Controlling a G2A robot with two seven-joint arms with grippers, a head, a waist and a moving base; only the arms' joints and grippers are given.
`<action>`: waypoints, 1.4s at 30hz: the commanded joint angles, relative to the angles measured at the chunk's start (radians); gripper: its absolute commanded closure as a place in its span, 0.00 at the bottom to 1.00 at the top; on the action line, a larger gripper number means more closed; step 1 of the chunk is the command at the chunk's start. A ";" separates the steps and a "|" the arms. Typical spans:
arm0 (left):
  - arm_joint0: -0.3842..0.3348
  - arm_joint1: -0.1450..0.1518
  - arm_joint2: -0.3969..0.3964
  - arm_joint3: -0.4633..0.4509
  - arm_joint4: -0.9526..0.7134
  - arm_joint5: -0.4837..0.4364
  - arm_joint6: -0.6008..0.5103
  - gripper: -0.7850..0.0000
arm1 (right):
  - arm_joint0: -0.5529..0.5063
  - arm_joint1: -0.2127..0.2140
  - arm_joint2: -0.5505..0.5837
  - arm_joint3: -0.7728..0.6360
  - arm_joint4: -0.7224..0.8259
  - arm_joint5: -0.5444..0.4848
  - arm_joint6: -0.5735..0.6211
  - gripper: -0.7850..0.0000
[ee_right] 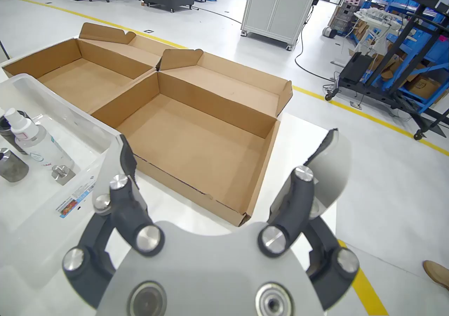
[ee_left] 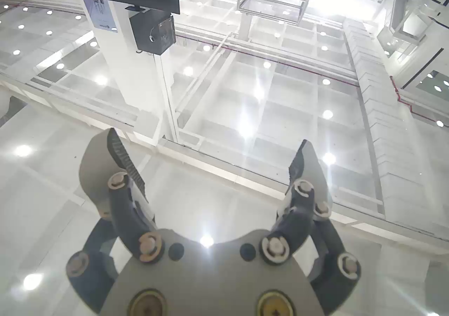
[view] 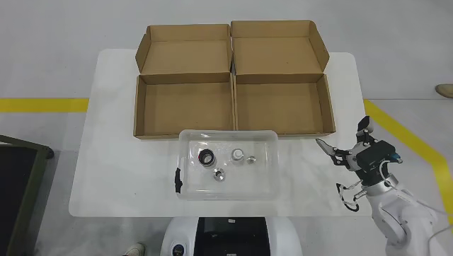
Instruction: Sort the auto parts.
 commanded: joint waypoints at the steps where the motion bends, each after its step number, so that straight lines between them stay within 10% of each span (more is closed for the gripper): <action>1: 0.000 0.000 0.000 0.000 0.000 0.000 0.000 0.00 | 0.000 0.000 0.000 0.000 0.000 0.000 0.000 0.00; 15: 0.000 0.000 0.000 0.000 0.000 0.000 0.000 0.00 | 0.000 0.000 -0.004 0.001 0.004 -0.005 0.001 0.00; 31: 0.000 0.000 0.000 0.000 0.000 0.000 0.000 0.00 | 0.169 0.020 -0.211 0.066 -0.013 -0.363 0.101 0.00; 42: 0.000 0.000 0.000 0.000 0.000 0.000 0.000 0.00 | 0.269 0.021 -0.390 0.054 -0.079 -0.410 0.201 0.00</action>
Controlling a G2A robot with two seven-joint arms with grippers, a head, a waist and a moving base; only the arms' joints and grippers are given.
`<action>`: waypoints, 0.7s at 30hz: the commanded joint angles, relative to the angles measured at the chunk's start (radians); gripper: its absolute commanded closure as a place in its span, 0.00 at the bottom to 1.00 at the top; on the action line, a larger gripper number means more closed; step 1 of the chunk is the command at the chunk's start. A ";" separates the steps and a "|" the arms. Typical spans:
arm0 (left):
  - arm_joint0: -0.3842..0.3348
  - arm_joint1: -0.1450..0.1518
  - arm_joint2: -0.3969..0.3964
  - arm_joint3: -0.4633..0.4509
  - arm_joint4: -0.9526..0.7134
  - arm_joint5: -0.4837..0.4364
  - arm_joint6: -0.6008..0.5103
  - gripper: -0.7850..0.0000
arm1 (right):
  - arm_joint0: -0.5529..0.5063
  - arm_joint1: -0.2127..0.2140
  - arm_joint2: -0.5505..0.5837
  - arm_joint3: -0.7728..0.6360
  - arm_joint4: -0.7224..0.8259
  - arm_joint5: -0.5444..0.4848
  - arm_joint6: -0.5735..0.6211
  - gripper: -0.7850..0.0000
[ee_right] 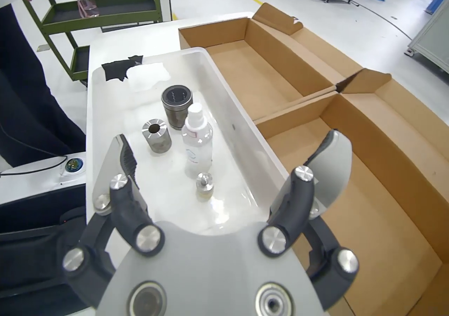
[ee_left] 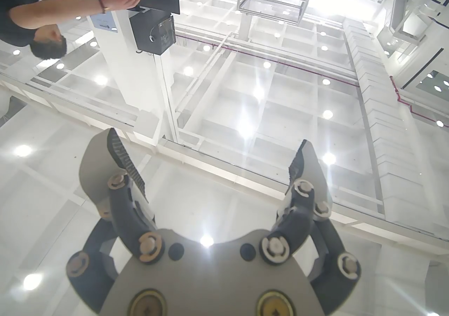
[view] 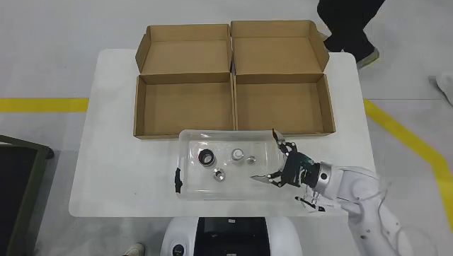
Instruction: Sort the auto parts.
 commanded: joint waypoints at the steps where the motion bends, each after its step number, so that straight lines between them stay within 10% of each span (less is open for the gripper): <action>1: 0.000 0.000 0.000 0.000 0.000 0.000 0.000 0.00 | 0.017 0.000 -0.026 0.000 -0.003 -0.003 0.013 0.00; 21: 0.000 0.000 0.000 0.000 0.000 0.000 0.000 0.00 | 0.166 -0.010 -0.212 0.077 0.039 0.056 0.173 0.00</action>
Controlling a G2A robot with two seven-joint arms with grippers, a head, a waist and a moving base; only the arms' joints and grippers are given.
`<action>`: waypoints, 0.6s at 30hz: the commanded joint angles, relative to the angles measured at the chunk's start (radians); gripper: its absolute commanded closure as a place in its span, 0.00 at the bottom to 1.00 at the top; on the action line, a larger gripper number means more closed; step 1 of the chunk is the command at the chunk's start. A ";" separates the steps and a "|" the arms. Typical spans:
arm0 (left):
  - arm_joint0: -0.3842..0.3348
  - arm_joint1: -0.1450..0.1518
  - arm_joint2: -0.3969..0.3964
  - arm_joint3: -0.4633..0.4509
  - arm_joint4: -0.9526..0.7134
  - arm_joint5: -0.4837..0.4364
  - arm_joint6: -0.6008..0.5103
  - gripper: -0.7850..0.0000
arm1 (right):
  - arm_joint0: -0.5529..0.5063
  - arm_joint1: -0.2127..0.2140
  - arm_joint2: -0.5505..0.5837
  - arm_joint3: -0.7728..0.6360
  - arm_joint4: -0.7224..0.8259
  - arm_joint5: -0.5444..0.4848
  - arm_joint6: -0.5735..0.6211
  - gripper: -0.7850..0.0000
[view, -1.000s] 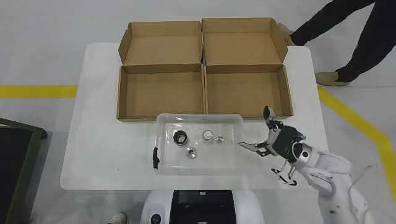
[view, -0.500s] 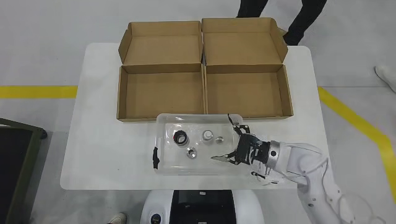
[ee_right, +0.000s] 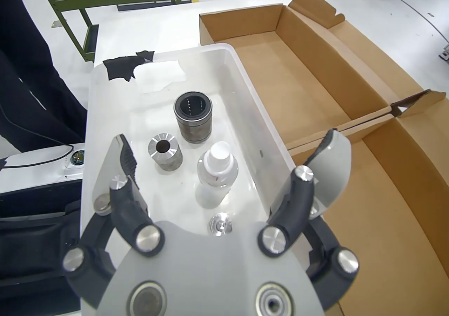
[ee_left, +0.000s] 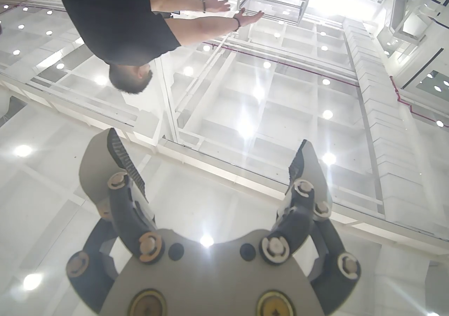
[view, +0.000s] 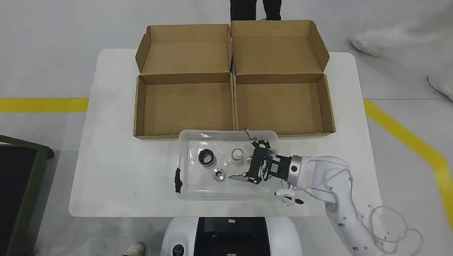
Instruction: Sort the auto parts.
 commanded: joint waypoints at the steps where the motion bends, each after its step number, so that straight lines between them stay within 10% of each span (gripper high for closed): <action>1: 0.000 0.000 0.000 0.000 0.000 0.000 0.000 0.00 | 0.004 0.001 -0.005 0.004 0.002 -0.003 0.008 0.00; 18: 0.000 0.000 0.000 0.000 0.000 0.000 0.000 0.00 | 0.022 0.014 -0.029 0.053 -0.011 -0.004 0.039 0.05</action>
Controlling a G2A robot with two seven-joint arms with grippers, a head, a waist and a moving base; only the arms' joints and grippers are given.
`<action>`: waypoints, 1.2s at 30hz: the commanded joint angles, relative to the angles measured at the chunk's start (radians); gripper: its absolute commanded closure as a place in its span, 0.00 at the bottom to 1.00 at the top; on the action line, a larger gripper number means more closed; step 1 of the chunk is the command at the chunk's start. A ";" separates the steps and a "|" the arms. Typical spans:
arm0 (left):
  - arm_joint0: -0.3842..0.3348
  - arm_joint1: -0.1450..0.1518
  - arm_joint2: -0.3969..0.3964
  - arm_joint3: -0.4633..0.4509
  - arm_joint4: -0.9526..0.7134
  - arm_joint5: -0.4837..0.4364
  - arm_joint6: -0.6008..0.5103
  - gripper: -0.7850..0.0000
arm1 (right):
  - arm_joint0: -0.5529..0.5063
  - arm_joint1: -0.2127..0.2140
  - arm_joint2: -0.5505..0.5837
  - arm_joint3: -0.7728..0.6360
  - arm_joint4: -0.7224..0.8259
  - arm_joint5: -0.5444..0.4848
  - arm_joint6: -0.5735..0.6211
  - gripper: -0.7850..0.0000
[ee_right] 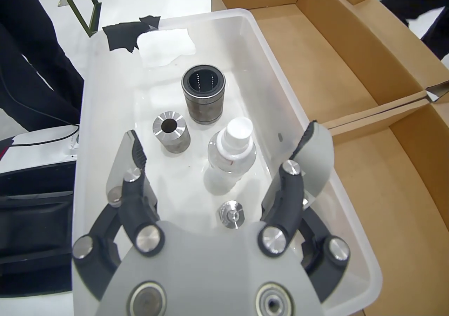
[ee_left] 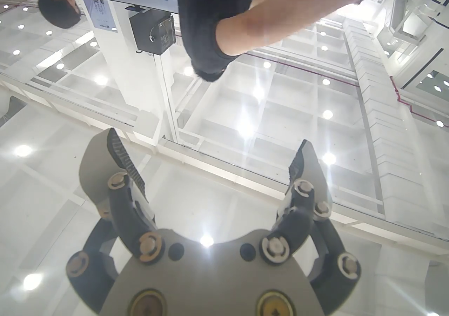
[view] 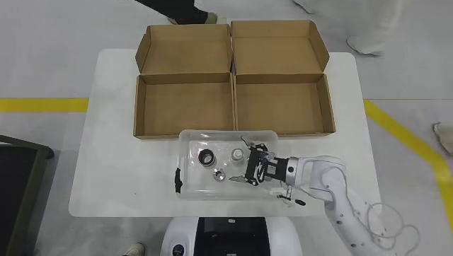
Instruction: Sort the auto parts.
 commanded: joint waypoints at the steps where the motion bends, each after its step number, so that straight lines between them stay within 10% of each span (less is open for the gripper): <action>1: 0.000 0.000 0.000 0.000 0.000 0.000 0.000 0.00 | 0.008 0.000 -0.005 0.014 -0.002 0.012 0.000 0.05; 6: 0.000 0.000 0.000 0.000 0.000 0.000 0.000 0.00 | 0.028 -0.001 -0.023 0.043 -0.007 0.028 -0.009 0.40; 18: 0.000 0.000 0.000 0.000 0.000 0.000 0.000 0.00 | 0.051 0.002 -0.049 0.074 -0.016 0.047 -0.011 0.56; 23: 0.000 0.000 0.000 0.000 0.000 0.000 0.000 0.00 | 0.049 0.006 -0.048 0.062 -0.011 0.042 -0.010 1.00; 36: 0.000 0.000 0.000 0.000 0.000 0.000 0.000 0.00 | -0.022 0.026 0.026 -0.073 0.160 0.005 -0.031 1.00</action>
